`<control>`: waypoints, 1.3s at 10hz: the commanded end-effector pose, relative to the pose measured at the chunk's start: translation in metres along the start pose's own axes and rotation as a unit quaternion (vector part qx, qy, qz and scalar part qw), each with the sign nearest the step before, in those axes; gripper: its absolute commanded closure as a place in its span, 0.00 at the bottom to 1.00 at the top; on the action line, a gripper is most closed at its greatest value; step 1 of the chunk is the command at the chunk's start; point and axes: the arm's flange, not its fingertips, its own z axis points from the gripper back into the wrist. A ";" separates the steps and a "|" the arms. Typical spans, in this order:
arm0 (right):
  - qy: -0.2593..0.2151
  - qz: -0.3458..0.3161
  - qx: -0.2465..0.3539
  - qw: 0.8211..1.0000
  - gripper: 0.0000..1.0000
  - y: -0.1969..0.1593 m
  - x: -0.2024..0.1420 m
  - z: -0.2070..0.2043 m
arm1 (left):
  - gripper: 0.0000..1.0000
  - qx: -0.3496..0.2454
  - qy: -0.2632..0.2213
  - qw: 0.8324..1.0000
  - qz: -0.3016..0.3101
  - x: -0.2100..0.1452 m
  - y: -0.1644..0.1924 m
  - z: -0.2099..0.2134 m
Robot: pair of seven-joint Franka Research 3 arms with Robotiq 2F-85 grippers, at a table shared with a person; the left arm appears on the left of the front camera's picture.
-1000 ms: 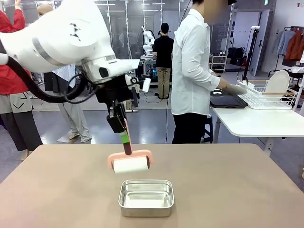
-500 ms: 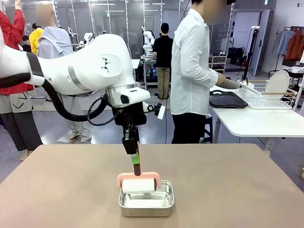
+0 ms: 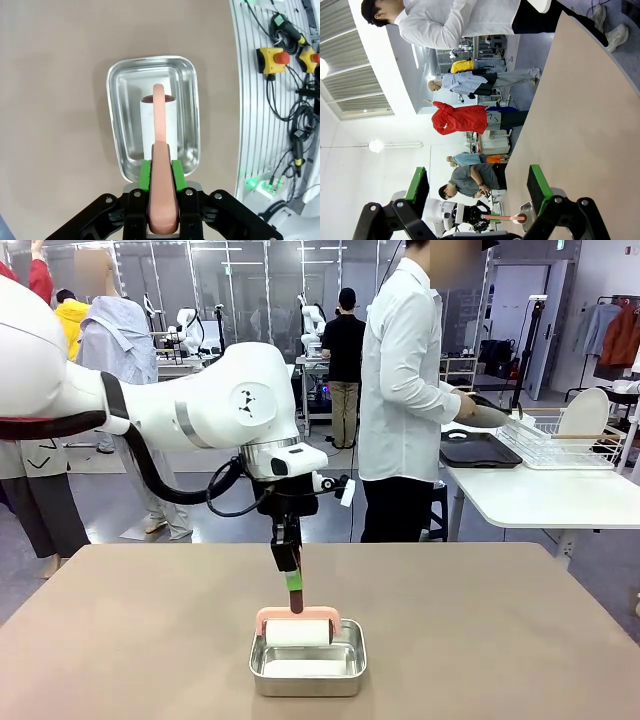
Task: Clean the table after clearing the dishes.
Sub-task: Place the Lint Roller back on top of the Airtight Container.
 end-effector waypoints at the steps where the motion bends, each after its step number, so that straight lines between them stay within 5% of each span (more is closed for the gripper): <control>1: 0.004 0.006 -0.002 1.000 0.00 0.003 -0.002 0.004 | 0.80 0.008 0.003 1.000 0.001 0.008 0.015 -0.003; 11: 0.004 0.006 -0.002 1.000 0.00 0.003 -0.002 0.004 | 0.78 -0.002 0.035 0.999 0.035 0.000 0.050 -0.045; 13: 0.004 0.006 -0.002 1.000 0.00 0.003 -0.002 0.004 | 0.49 -0.004 0.029 0.999 0.034 -0.002 0.050 -0.046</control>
